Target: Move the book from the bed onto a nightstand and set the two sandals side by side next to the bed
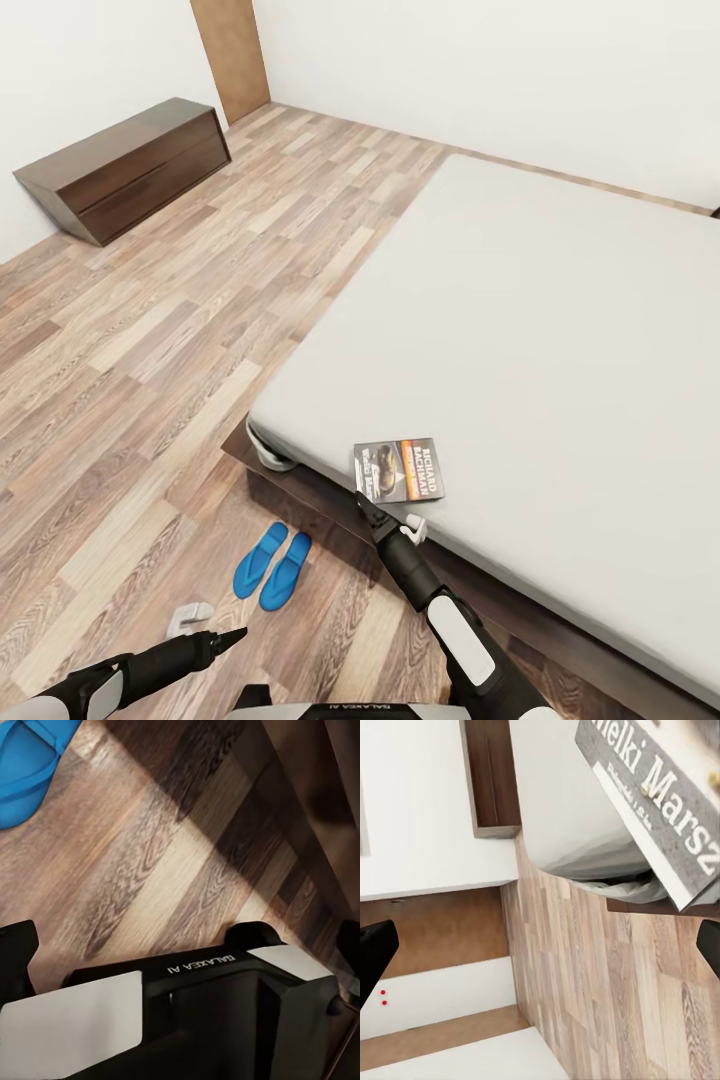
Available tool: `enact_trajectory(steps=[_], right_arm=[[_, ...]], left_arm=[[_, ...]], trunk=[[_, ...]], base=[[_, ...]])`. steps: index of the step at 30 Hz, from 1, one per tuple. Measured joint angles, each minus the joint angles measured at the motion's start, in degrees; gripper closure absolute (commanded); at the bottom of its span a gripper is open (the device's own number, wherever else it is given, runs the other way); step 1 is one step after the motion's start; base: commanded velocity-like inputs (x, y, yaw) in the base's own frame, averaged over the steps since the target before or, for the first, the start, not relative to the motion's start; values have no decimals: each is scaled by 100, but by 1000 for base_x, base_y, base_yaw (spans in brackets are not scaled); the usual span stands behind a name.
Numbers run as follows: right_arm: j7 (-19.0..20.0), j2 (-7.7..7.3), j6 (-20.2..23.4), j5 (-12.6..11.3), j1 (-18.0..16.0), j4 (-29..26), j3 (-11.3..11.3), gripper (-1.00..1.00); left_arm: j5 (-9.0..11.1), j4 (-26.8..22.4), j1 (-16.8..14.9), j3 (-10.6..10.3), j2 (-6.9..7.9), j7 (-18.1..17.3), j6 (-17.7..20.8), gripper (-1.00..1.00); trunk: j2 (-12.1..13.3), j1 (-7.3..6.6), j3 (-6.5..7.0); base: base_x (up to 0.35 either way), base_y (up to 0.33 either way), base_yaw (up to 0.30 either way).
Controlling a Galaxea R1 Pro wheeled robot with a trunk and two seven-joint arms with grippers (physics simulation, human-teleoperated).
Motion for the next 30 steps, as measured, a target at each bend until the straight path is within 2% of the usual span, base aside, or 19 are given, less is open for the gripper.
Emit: enact_trajectory(steps=[30], right_arm=[[-4,0,0,0,-1,-1,0,-100]], left_arm=[[0,0,0,0,6,-10,1,-100]], trunk=[[-1165,638,-521]], base=[[0,0,0]])
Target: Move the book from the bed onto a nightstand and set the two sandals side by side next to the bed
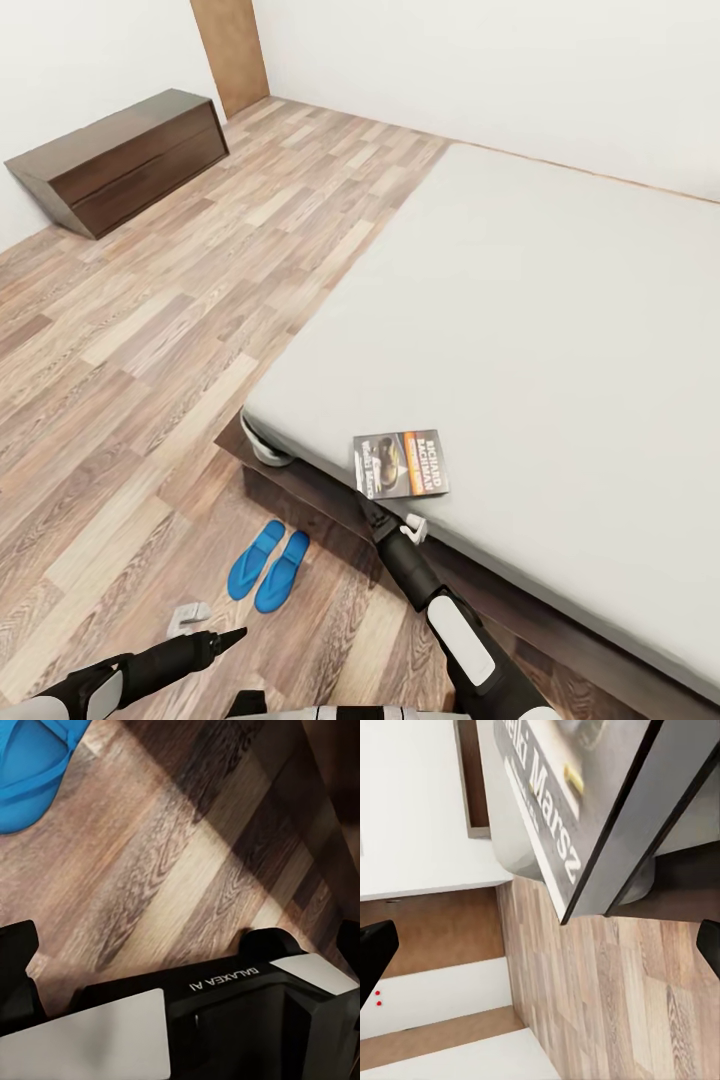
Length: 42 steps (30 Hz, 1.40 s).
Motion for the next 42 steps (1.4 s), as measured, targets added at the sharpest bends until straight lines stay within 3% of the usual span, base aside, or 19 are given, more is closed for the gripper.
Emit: enact_trajectory(steps=[23,31,42], right_arm=[[5,0,0,0,2,0,0,-100],[5,0,0,0,2,0,0,-100],[4,0,0,0,2,0,0,-100]], left_arm=[[0,0,0,0,0,-13,0,-100],[0,0,0,-1,0,-9,0,-100],[0,0,0,0,2,-9,0,-100]], trunk=[[0,0,0],[-320,175,-143],[-321,175,-144]], base=[[0,0,0],[0,0,0],[15,0,0]])
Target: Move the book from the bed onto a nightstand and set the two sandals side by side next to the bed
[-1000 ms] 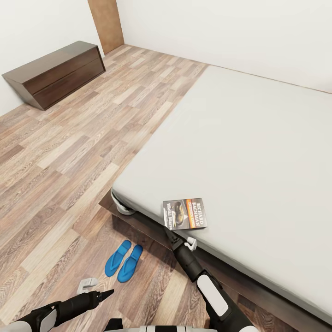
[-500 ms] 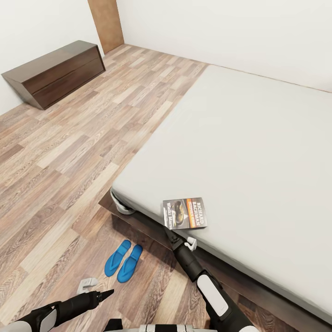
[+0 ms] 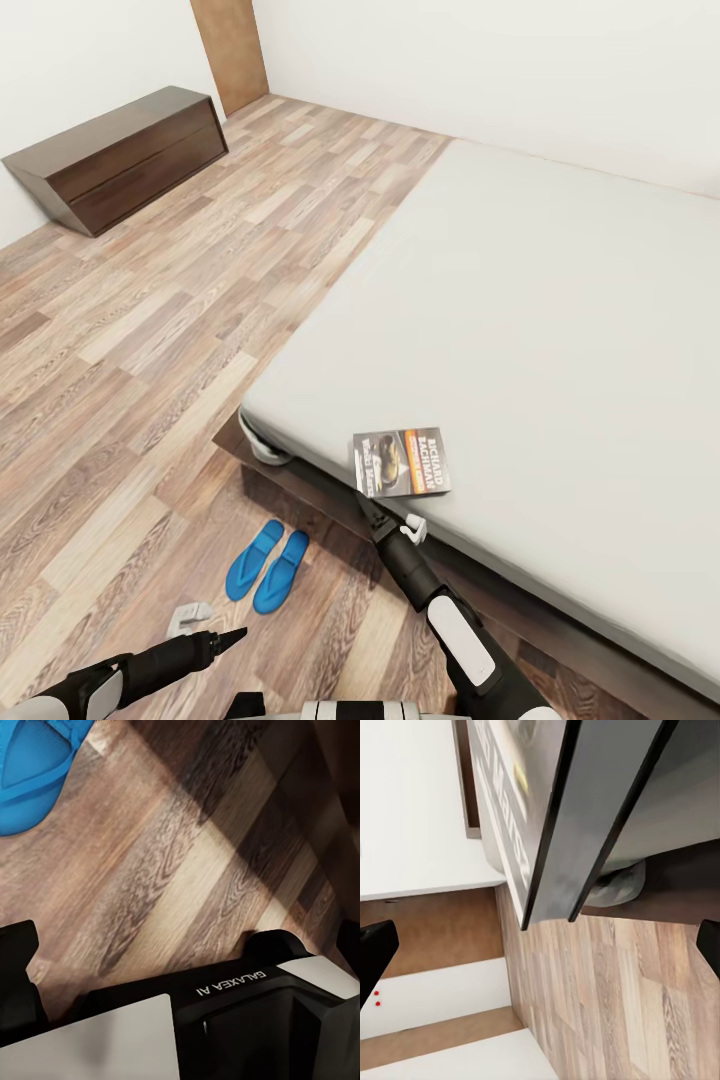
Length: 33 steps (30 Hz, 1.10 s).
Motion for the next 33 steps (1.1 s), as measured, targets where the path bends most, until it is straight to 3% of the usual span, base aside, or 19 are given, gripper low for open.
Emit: enact_trajectory(steps=[33], right_arm=[[15,2,-20,13,47,-6,10,-100]], left_arm=[[0,0,0,1,-5,16,-1,-100]], trunk=[[0,0,-1]], base=[[44,0,0]])
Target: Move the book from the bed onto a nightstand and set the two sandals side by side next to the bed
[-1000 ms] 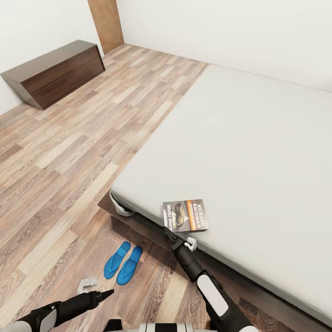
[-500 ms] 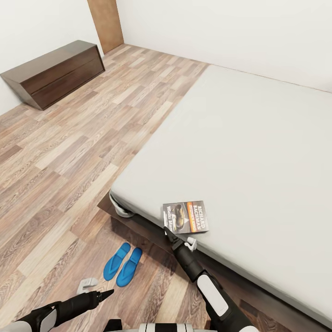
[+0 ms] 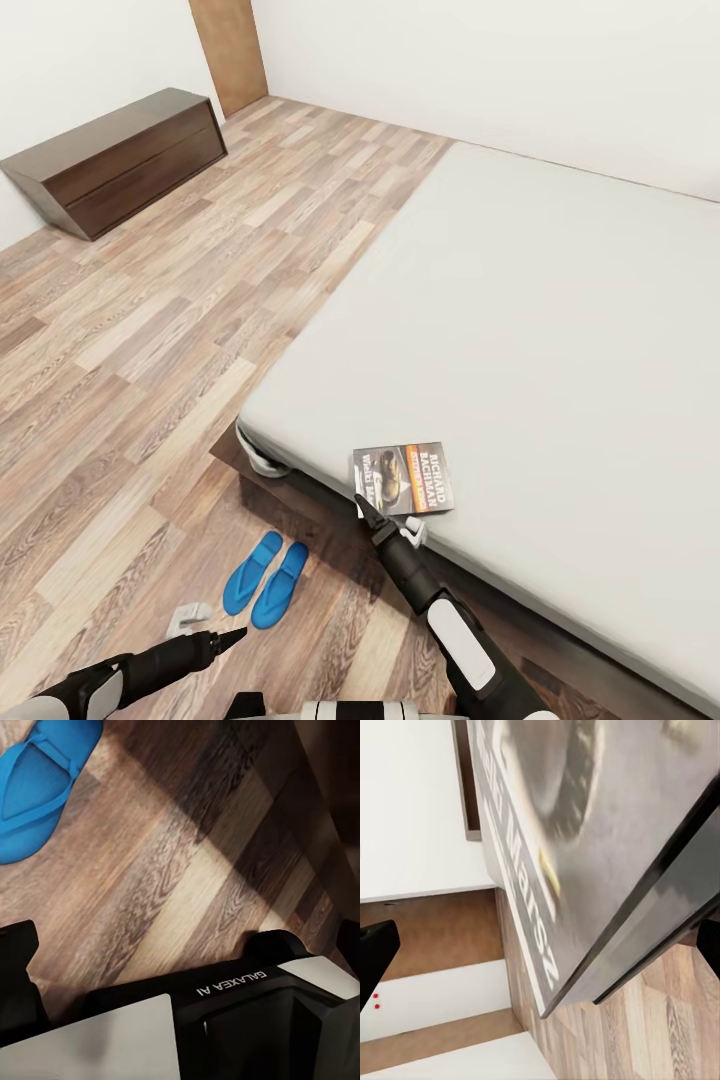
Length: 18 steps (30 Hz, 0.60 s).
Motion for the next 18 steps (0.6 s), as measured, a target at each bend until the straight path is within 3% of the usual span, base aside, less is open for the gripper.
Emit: enact_trajectory(steps=[5,6,18], right_arm=[[-4,-1,9,-5,1,-3,-2,-100],[-7,-1,13,-7,0,-4,-2,100],[-3,-1,37,-12,-4,-12,0,100]], left_arm=[[0,0,0,0,-2,1,1,-100],[0,0,0,0,0,1,1,-100],[-1,0,0,-1,-2,2,1,-100]], trunk=[[0,0,0],[0,0,0],[0,0,0]], base=[[2,0,0],[0,0,0],[0,0,0]])
